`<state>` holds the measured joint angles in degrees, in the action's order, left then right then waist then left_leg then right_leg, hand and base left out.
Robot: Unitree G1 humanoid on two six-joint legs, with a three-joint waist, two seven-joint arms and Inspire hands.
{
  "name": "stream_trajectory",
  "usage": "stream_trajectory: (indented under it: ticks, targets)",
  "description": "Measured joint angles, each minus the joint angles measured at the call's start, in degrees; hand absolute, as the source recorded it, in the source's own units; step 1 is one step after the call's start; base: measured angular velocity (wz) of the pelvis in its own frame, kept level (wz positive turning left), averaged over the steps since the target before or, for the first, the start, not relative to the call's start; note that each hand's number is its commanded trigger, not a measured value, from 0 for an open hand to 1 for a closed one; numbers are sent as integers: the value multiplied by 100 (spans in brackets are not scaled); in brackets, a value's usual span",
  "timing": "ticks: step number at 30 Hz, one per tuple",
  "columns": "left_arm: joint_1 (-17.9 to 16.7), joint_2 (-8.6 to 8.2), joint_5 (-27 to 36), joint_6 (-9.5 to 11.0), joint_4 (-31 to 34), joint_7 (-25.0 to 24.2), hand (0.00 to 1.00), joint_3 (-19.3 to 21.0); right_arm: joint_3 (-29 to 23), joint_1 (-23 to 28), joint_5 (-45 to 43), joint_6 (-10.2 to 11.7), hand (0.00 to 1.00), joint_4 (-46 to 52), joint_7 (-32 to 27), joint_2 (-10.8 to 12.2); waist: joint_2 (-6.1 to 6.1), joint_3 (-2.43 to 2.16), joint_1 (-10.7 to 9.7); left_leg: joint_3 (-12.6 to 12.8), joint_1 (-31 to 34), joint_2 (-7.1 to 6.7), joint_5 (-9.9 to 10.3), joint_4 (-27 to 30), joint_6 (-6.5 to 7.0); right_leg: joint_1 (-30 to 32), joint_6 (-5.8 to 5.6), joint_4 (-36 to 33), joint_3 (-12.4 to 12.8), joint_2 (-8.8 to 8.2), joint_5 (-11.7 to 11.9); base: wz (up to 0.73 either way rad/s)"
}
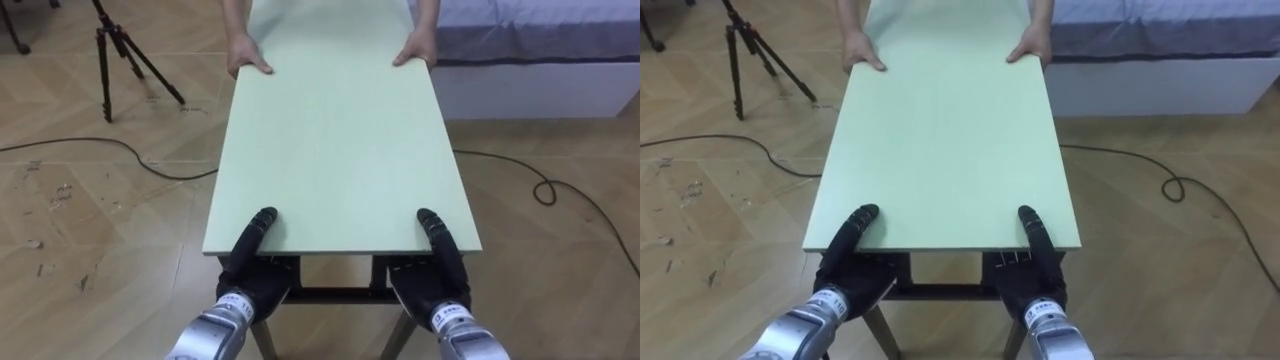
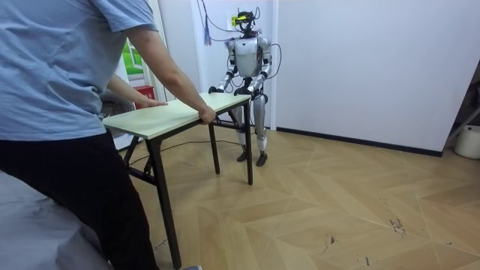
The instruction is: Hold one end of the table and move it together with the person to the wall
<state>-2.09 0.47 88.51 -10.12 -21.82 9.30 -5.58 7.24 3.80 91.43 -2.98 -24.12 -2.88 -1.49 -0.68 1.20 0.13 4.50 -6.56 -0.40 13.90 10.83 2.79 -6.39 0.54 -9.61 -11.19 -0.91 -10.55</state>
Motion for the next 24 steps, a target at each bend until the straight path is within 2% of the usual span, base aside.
stream_trajectory:
  ticks: [8,14,21,24]
  targets:
    - [-31,-10,-60,2,-1,-82,100,-7,28,9,-56,105,100,2,0,36,2,-2,15,7,3,-3,0,-9,0,18,0,-5,26,3,0,0]
    - [-68,0,-139,21,18,-158,100,13,35,11,-112,87,100,33,25,41,-9,-9,12,7,46,-6,0,4,0,57,0,-10,38,6,0,0]
    - [-299,4,-468,36,355,-378,100,16,58,306,-196,79,100,536,48,49,-74,-57,14,15,32,-10,-5,12,7,45,0,-20,21,-6,0,0]
    - [-377,-2,-731,114,546,-381,100,13,59,334,-208,39,100,657,29,77,-81,-70,-7,22,46,-10,-10,9,11,58,0,-22,22,-7,0,0]
